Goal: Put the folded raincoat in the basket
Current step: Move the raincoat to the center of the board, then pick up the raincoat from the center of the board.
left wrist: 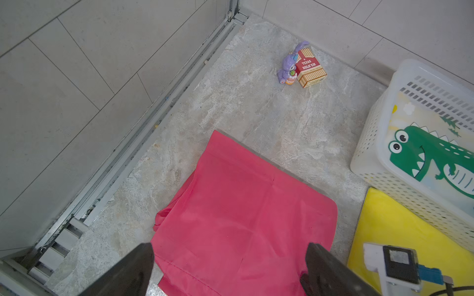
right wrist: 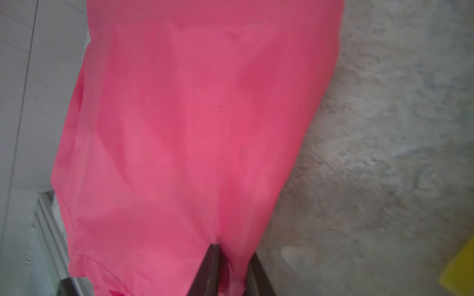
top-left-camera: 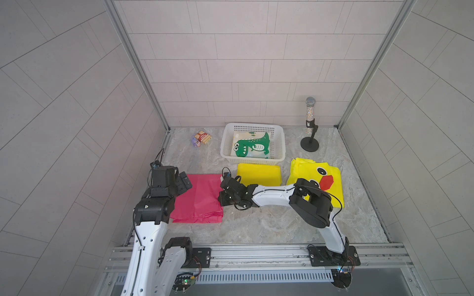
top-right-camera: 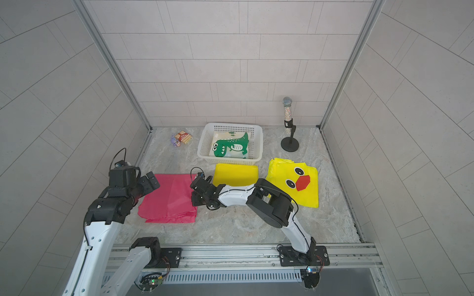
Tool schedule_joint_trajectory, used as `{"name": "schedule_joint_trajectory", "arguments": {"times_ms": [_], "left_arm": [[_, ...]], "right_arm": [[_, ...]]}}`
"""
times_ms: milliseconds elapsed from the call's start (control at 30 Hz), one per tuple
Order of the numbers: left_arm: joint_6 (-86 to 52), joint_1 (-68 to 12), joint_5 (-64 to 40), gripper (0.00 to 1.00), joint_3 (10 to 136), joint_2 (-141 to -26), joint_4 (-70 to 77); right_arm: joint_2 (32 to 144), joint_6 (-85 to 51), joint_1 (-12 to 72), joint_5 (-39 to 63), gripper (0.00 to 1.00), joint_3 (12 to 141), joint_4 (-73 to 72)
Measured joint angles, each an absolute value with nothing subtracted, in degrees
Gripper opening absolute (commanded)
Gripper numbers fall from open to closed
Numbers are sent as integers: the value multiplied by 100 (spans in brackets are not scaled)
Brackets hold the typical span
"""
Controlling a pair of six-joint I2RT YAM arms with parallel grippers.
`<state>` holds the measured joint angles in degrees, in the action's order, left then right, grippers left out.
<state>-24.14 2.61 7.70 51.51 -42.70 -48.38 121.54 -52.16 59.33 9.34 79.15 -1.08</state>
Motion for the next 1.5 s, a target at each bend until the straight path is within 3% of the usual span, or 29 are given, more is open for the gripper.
{"name": "schedule_joint_trajectory", "arguments": {"times_ms": [433,600,1033,1133,1300,1500], "left_arm": [[-2808,261,-812,100,4993,-4772,-4606],[-3306,261,-1437,100,4276,-4884,-4353],[-4018,67,-1634,98,3148,-4984,-3632],[-4119,-145,-1535,97,3030,-5159,-3557],[-4364,-604,-1282,94,2587,-5131,-3229],[-4469,-760,-928,94,2126,-4864,-3336]], "right_arm": [[10975,-4814,5909,576,4,6595,174],[10543,-4720,5896,539,7,6110,226],[9614,-4512,5507,554,19,5015,252],[9500,-4471,5450,666,27,4873,213],[9483,-4397,5398,921,49,4810,108],[9535,-4338,5332,1168,59,4904,36]]}}
